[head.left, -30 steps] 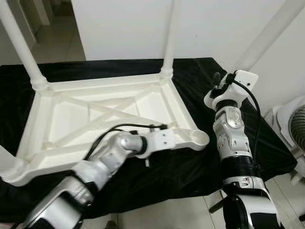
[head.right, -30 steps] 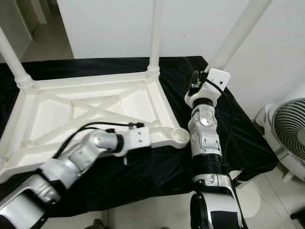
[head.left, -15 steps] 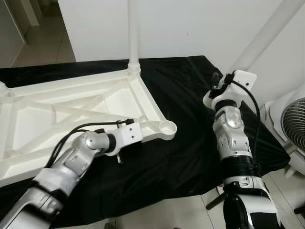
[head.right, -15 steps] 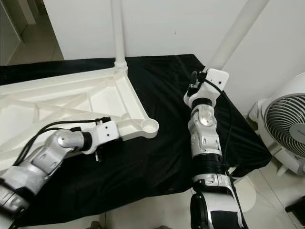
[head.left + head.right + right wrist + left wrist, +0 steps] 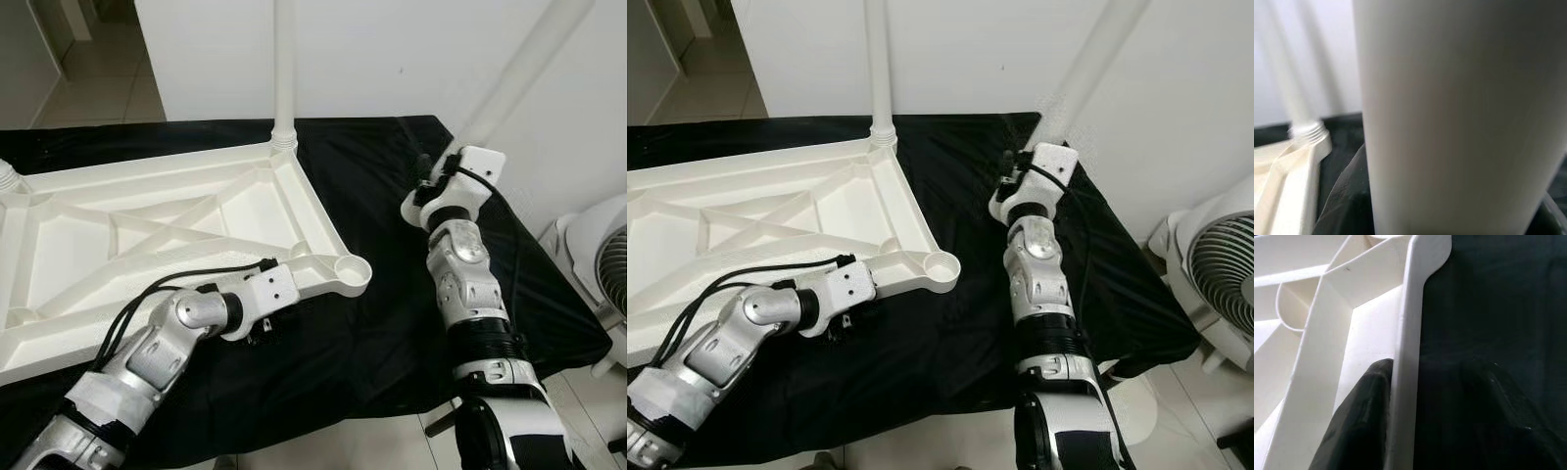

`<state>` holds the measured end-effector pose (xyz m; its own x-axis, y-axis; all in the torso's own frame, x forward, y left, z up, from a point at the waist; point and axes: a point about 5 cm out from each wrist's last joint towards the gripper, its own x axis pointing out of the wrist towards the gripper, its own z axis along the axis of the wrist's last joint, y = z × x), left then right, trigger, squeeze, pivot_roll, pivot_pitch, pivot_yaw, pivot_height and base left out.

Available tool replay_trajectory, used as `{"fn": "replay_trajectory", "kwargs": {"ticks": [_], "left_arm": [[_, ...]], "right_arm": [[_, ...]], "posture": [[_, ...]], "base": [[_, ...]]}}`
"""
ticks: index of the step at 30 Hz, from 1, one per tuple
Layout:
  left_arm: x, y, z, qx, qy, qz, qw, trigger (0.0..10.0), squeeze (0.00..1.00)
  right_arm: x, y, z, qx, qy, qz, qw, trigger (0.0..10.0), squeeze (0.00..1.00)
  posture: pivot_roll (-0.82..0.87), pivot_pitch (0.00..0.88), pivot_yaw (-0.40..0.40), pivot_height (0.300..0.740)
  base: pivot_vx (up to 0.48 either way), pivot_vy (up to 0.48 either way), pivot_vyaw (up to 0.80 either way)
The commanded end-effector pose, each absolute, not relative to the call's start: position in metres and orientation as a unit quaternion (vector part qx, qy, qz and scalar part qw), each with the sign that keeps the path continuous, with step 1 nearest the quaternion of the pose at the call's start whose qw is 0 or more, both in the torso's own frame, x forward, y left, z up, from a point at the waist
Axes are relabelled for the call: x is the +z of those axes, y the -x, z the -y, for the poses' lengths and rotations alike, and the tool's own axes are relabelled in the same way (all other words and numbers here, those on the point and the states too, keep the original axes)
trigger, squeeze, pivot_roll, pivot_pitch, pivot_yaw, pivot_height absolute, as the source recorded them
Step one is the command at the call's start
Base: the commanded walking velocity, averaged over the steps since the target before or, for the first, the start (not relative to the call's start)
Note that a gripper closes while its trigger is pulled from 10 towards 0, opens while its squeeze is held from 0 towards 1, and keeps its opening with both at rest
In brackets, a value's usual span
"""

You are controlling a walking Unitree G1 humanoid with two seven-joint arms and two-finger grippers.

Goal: Building children table

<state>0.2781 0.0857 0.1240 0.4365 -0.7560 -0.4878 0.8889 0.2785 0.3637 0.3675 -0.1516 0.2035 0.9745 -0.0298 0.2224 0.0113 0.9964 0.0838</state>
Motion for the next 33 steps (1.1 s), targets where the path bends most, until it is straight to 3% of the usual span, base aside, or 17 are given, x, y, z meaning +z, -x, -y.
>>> {"fn": "replay_trajectory", "kwargs": {"ticks": [1, 10, 18, 23, 25, 27, 28, 30, 31, 33], "left_arm": [[0.121, -0.265, -0.068, -0.567, -0.276, -0.111, 0.768, 10.0, 0.0], [0.152, -0.276, -0.04, -0.521, -0.191, -0.042, 0.831, 10.0, 0.0], [0.165, -0.28, -0.029, -0.497, -0.184, -0.02, 0.848, 10.0, 0.0], [0.169, -0.281, -0.027, -0.485, -0.177, -0.009, 0.856, 10.0, 0.0], [0.171, -0.285, -0.028, -0.445, -0.161, 0.013, 0.881, 10.0, 0.0], [0.171, -0.285, -0.028, -0.445, -0.161, 0.013, 0.881, 10.0, 0.0], [0.17, -0.288, -0.031, -0.422, -0.133, 0.006, 0.897, 10.0, 0.0], [0.17, -0.288, -0.031, -0.422, -0.133, 0.006, 0.897, 10.0, 0.0], [0.17, -0.292, -0.035, -0.385, -0.121, 0.007, 0.915, 10.0, 0.0], [0.168, -0.294, -0.037, -0.367, -0.11, 0.004, 0.923, 10.0, 0.0]], "right_arm": [[0.202, -0.369, 0.145, 0.008, -0.026, 0.101, 0.994, 10.0, 0.0], [0.195, -0.361, 0.136, 0.063, -0.001, 0.099, 0.993, 10.0, 0.0], [0.192, -0.349, 0.126, 0.124, -0.017, 0.114, 0.986, 10.0, 0.0], [0.191, -0.345, 0.124, 0.134, -0.018, 0.115, 0.984, 10.0, 0.0], [0.188, -0.338, 0.124, 0.141, -0.012, 0.117, 0.983, 10.0, 0.0], [0.188, -0.338, 0.124, 0.141, -0.012, 0.117, 0.983, 10.0, 0.0], [0.185, -0.335, 0.124, 0.143, -0.009, 0.118, 0.983, 10.0, 0.0], [0.185, -0.335, 0.124, 0.143, -0.009, 0.118, 0.983, 10.0, 0.0], [0.182, -0.331, 0.125, 0.144, -0.008, 0.116, 0.983, 10.0, 0.0], [0.179, -0.328, 0.126, 0.143, -0.006, 0.114, 0.983, 10.0, 0.0]], "posture": [[0.11, 0.0, -0.059, 0.74], [0.1, 0.0, -0.072, 0.74], [0.09, 0.0, -0.081, 0.74], [0.1, 0.0, -0.078, 0.74], [0.1, 0.002, -0.073, 0.74], [0.1, 0.002, -0.073, 0.74], [0.1, 0.003, -0.069, 0.74], [0.1, 0.003, -0.069, 0.74], [0.1, 0.006, -0.069, 0.74], [0.1, 0.006, -0.068, 0.74]], "base": [[0.0, 0.0, 0.0], [0.0, 0.0, 0.0], [0.0, 0.0, 0.0], [0.0, 0.0, 0.0], [0.0, 0.0, 0.0], [0.0, 0.0, 0.0], [0.0, 0.0, 0.0], [0.0, 0.0, 0.0], [0.0, 0.0, 0.0], [0.0, 0.0, 0.0]]}}
